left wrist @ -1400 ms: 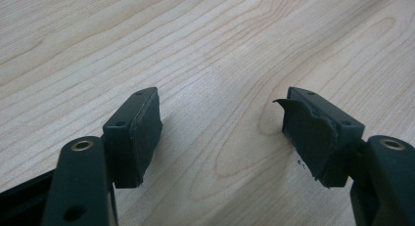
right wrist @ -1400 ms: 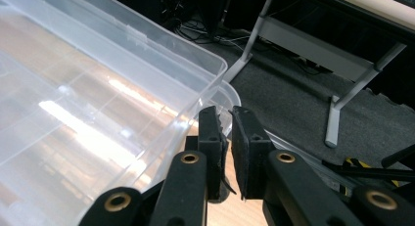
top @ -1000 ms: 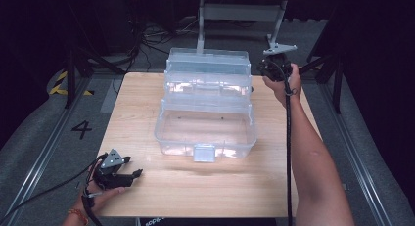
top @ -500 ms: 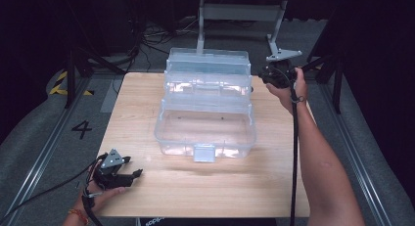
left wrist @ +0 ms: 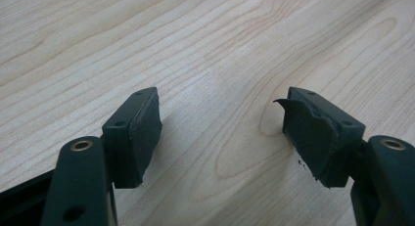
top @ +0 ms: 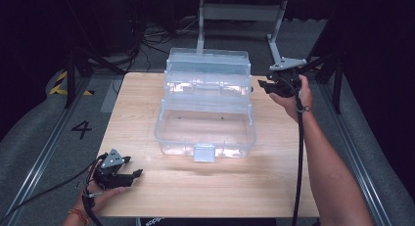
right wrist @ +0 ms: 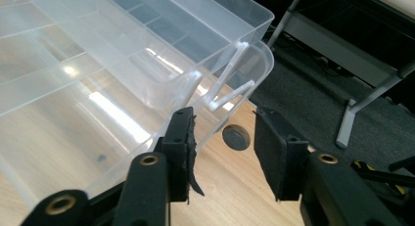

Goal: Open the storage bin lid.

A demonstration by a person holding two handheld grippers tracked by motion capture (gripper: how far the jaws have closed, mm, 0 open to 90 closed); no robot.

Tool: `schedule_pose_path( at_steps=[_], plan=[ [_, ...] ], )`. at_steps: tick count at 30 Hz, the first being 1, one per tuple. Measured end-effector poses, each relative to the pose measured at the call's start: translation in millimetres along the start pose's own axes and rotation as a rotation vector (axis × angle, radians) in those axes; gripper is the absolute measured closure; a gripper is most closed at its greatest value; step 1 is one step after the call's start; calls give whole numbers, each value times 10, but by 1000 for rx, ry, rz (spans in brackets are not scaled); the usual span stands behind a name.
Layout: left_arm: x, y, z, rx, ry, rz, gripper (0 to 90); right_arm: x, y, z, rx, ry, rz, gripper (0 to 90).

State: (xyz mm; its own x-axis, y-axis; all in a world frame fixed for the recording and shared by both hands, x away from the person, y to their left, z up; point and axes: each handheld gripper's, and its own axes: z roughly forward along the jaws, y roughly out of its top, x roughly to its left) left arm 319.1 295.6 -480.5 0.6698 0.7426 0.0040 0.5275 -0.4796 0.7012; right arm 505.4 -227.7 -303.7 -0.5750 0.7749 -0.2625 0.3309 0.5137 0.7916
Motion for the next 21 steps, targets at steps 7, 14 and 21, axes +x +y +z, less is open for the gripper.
schedule_pose_path(
  at_steps=[7,14,21],
  plan=[
    [-1,0,2,-2,0,-2,309,36,-102,-136,10,16,-1,526],
    [-3,0,2,-2,1,-3,309,93,-273,-215,28,47,9,481],
    [-3,0,1,-1,3,-3,309,157,-494,-296,31,56,0,460]
  ],
)
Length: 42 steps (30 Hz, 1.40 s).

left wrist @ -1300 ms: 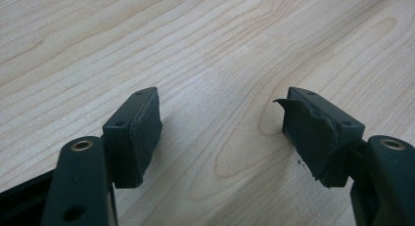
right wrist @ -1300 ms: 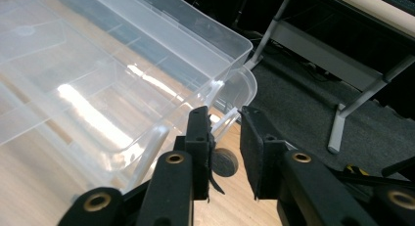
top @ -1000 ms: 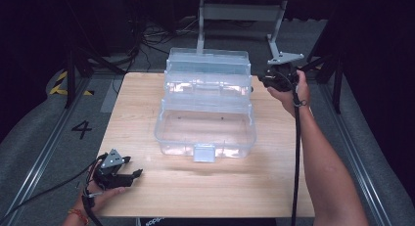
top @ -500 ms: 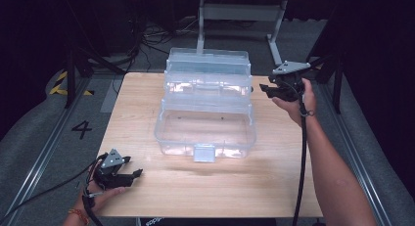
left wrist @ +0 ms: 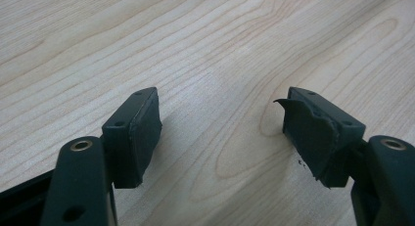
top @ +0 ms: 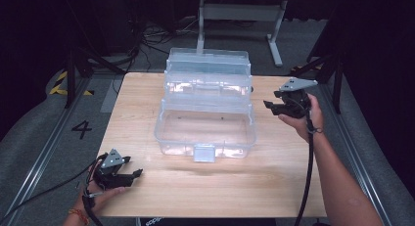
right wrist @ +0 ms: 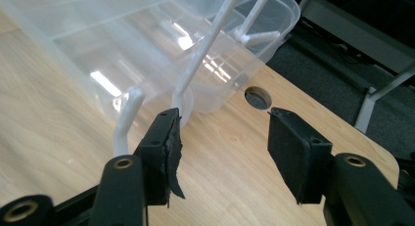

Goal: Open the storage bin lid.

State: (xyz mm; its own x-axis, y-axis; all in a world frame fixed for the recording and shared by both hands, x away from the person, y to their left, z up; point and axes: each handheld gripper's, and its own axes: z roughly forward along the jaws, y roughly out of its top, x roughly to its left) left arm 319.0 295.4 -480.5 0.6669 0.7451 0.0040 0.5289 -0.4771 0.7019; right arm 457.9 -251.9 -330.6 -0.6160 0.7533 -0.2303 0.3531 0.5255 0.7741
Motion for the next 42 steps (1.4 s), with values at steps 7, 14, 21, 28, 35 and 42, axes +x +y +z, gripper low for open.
schedule_pose_path(
  at_steps=[7,14,21,28,35,42],
  plan=[
    [0,0,0,0,0,0,307,99,-223,-59,2,20,-6,432],
    [0,1,1,0,0,-3,307,204,-553,-68,38,26,-9,408],
    [4,8,8,0,5,-2,303,212,-945,-145,37,61,16,378],
    [5,12,7,4,9,0,303,207,-1309,-263,51,63,67,358],
    [6,12,13,-2,11,-8,303,296,-1784,-338,84,93,92,332],
    [-2,12,4,7,16,-13,301,403,-2186,-409,70,74,184,287]
  ],
)
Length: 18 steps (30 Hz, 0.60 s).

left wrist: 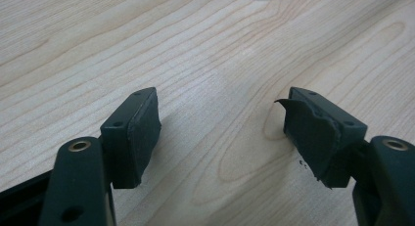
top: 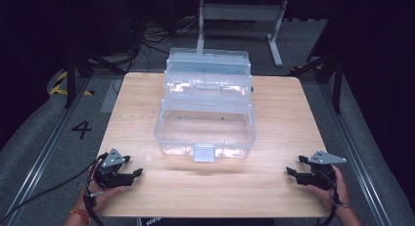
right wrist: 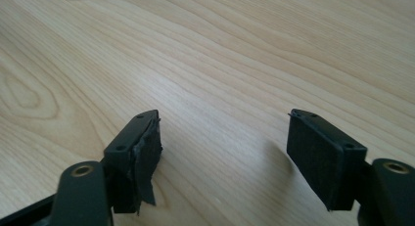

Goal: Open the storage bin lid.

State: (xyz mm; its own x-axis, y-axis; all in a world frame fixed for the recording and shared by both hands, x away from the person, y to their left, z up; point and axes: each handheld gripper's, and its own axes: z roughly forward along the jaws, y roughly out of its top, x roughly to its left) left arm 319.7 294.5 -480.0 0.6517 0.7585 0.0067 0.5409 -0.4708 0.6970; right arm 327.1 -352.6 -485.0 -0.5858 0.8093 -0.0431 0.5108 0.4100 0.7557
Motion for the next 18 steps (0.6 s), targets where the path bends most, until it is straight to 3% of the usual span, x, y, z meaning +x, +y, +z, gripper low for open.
schedule_pose_path(
  at_steps=[3,10,18],
  plan=[
    [-3,-2,1,0,-4,-4,301,42,-40,-40,-6,-25,5,281],
    [0,-7,2,-8,1,-1,301,-7,-39,-24,16,-2,69,222],
    [0,-7,2,-8,0,-1,301,-12,-34,-17,18,0,64,211]
  ],
)
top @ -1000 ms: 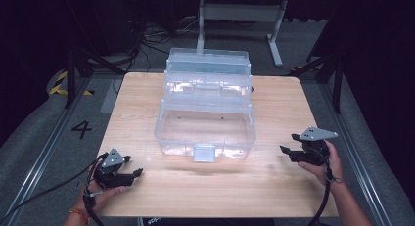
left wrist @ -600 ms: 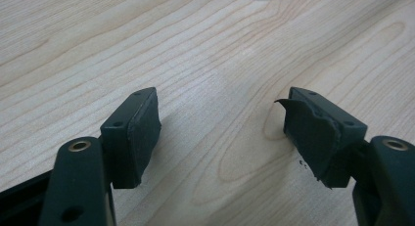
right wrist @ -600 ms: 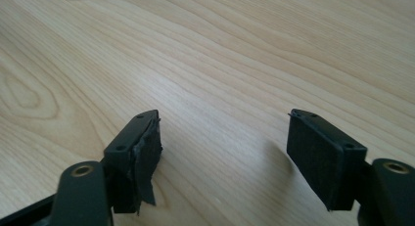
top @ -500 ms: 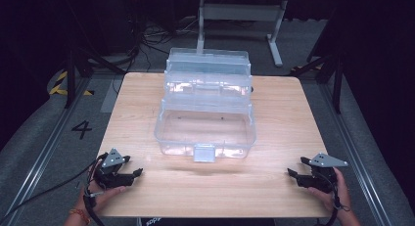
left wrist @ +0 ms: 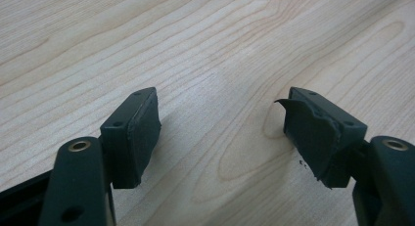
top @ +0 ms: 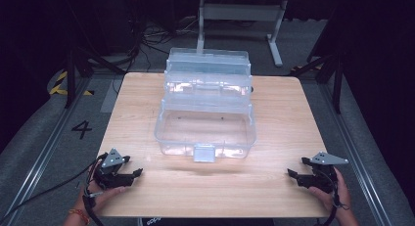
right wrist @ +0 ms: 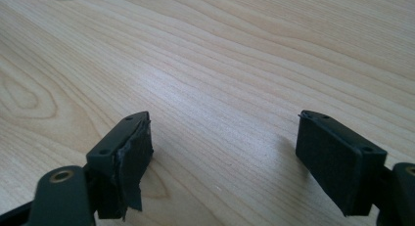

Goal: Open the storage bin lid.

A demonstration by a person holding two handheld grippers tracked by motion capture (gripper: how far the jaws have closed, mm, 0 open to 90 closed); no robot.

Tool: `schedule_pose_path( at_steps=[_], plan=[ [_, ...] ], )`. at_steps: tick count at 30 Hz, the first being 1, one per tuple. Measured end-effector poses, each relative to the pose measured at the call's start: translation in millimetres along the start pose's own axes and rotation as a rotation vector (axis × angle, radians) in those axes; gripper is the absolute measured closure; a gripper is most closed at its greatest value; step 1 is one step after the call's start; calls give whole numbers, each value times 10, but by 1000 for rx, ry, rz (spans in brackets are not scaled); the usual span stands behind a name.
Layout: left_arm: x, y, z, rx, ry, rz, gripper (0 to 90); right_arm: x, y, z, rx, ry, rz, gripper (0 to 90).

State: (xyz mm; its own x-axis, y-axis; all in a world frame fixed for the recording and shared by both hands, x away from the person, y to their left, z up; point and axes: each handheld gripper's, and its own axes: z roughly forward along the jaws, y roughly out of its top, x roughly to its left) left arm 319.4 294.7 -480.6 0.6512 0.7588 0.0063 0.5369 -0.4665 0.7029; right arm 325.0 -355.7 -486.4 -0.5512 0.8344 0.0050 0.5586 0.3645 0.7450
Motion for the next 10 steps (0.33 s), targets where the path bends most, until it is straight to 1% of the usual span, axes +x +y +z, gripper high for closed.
schedule_pose_path(
  at_steps=[2,4,8,10],
  plan=[
    [0,0,0,1,0,1,301,-4,2,3,1,0,-3,207],
    [0,0,0,1,0,0,301,-7,9,12,4,0,5,185],
    [2,0,4,1,-8,-5,296,-17,14,18,6,3,3,181],
    [7,4,4,2,-9,0,292,-20,15,20,6,3,3,181]
  ],
)
